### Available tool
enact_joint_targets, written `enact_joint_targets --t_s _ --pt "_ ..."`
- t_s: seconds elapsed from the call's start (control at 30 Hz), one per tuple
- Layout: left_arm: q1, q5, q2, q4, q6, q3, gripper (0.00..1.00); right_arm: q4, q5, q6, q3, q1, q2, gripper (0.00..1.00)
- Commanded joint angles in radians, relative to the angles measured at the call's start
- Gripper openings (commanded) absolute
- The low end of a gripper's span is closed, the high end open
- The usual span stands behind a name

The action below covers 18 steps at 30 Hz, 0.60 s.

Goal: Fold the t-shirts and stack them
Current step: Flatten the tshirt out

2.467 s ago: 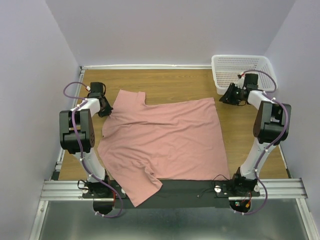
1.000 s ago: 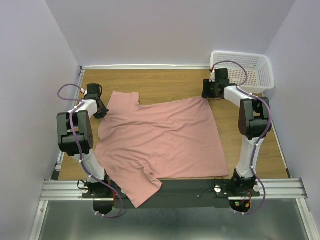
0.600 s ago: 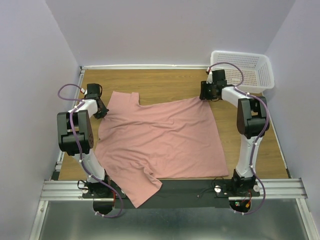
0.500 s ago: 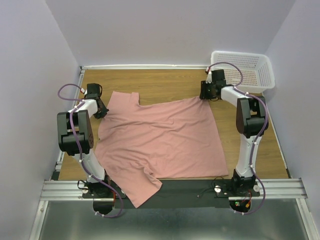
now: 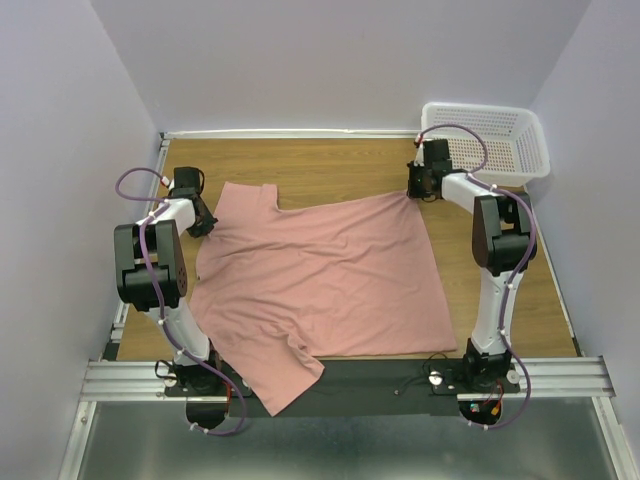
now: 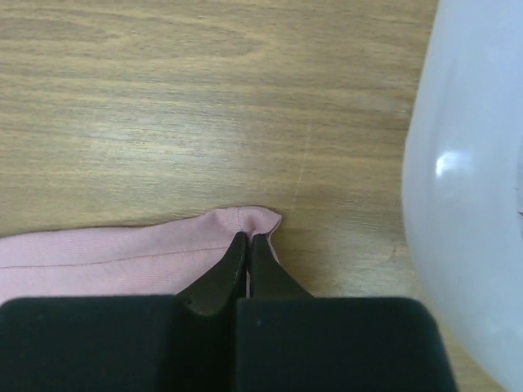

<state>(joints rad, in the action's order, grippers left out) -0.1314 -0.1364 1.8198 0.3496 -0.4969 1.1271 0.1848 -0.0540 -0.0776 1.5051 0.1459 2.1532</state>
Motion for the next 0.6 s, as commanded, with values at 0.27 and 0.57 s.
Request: enact_joint_targets --t_s 0.27,0.57 --pt "-0.004 -0.025 -0.08 -0.008 0.038 0.103 0.0 0.104 0.163 -0.022 0.015 -0.006 -0.139 0.01" --pt "-0.005 0.009 -0.016 -0.066 0.072 0.27 0.0 0.088 0.171 -0.017 0.109 -0.051 -0.118 0.01"
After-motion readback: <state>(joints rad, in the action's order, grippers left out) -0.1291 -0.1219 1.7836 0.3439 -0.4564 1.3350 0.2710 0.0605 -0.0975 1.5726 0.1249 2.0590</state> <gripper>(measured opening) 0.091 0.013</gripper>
